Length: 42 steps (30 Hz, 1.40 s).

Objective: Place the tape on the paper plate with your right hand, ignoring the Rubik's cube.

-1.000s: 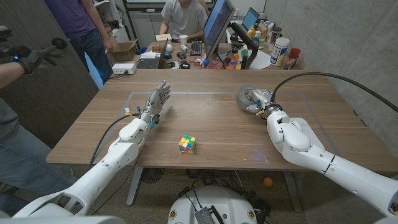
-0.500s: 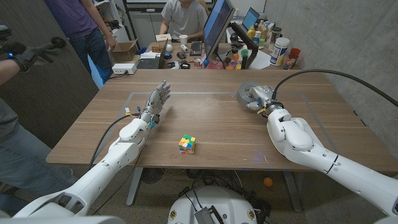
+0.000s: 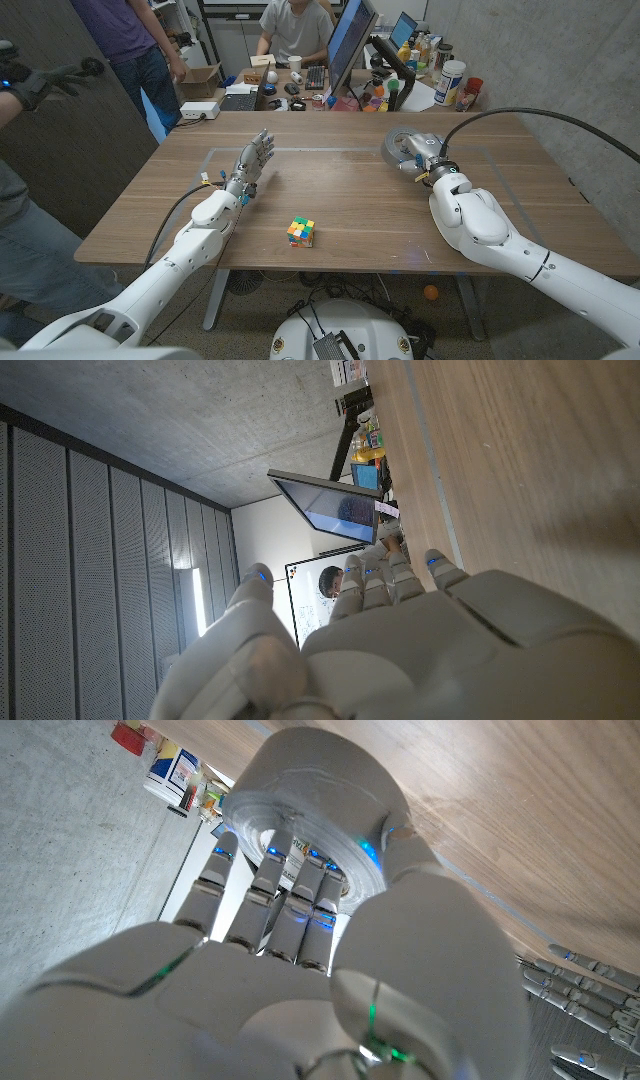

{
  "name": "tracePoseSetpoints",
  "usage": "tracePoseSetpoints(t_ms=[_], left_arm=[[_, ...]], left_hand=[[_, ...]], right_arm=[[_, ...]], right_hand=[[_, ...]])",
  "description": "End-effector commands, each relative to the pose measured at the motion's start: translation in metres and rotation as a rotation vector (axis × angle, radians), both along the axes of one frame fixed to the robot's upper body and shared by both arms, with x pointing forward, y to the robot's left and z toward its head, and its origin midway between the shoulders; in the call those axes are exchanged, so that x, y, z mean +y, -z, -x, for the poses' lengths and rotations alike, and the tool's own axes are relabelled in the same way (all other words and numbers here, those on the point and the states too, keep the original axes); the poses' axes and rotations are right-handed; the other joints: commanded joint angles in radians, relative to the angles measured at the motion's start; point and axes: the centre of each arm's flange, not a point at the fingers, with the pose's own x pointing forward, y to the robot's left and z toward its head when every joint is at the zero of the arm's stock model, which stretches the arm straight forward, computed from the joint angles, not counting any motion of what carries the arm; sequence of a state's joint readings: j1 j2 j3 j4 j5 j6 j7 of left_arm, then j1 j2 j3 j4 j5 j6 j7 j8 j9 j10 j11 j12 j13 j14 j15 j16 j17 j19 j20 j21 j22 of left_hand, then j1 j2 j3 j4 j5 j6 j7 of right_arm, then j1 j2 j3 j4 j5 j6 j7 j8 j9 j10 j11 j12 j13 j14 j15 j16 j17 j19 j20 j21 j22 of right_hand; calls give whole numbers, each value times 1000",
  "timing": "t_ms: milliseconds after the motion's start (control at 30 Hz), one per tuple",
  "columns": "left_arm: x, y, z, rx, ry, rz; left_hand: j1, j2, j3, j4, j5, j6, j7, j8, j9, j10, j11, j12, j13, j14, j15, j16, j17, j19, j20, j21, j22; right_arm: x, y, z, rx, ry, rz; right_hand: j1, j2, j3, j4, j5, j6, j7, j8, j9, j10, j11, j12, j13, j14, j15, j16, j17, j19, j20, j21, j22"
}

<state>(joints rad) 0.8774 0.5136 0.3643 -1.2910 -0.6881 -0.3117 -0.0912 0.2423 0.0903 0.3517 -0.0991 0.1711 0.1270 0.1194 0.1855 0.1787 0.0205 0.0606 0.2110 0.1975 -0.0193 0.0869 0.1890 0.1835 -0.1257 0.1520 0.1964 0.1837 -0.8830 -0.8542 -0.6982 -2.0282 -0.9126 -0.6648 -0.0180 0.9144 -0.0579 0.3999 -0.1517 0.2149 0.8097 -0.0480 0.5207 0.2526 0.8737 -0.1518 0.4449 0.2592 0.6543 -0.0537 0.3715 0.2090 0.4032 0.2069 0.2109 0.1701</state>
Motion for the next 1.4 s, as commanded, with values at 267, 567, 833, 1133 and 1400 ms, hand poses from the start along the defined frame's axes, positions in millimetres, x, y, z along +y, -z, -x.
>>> tracePoseSetpoints(t_ms=[267, 567, 833, 1133, 1400], left_arm=[[-5, -13, 5, -17, -2, -22], [-6, -15, 6, -13, 1, -37], [-6, -19, 7, -16, 0, -44], [-6, -22, 5, -21, 4, -48], [-6, -24, 5, -24, 5, -56]], left_hand=[[-1, 5, 7, -4, 5, 6, 1, 6, 5, -6, 0, 3, 4, -25, 7, -5, 3, -10, 1, 6, 2], [-1, 7, 9, -5, 5, 6, 3, 6, 5, -9, -2, 2, 4, -37, 5, -7, 3, -16, -6, 4, 2], [-1, 7, 10, -6, 5, 8, 3, 7, 5, -10, -1, 2, 4, -49, 6, -10, 3, -19, -13, 3, 2], [0, 8, 11, -6, 5, 8, 4, 7, 5, -11, 1, 1, 4, -52, 7, -8, 3, -21, -17, 3, 2], [1, 10, 13, -7, 4, 11, 7, 8, 5, -13, 4, 1, 4, -56, 8, -7, 3, -25, -46, 3, 2]], right_arm=[[2, -11, 24, -20, 29, 33], [-4, -12, 39, -20, 53, 31], [-12, -12, 54, -29, 76, 15], [-16, -8, 63, -27, 92, -6], [-19, -4, 74, -29, 100, -6]], right_hand=[[96, 106, -4, 1, 2, 176, -150, 6, 0, 71, -64, -6, 3, 9, 3, -4, 1, 19, 1, 5, 2], [99, 108, -8, 1, 1, 176, -146, 6, -2, 74, -64, -6, 4, 12, 2, -3, 4, 31, 2, 6, 2], [100, 106, -10, 0, 0, 176, -147, 7, -3, 76, -64, -8, 3, 15, 3, -6, 2, 37, 3, 6, 3], [102, 108, -13, 0, -1, 175, -148, 6, -5, 77, -63, -9, 4, 16, 1, -8, 3, 42, 5, 3, 2], [107, 110, -16, -1, -2, 175, -148, 6, -7, 76, -64, -11, 4, 23, 0, -6, 4, 44, 5, 1, 2]])
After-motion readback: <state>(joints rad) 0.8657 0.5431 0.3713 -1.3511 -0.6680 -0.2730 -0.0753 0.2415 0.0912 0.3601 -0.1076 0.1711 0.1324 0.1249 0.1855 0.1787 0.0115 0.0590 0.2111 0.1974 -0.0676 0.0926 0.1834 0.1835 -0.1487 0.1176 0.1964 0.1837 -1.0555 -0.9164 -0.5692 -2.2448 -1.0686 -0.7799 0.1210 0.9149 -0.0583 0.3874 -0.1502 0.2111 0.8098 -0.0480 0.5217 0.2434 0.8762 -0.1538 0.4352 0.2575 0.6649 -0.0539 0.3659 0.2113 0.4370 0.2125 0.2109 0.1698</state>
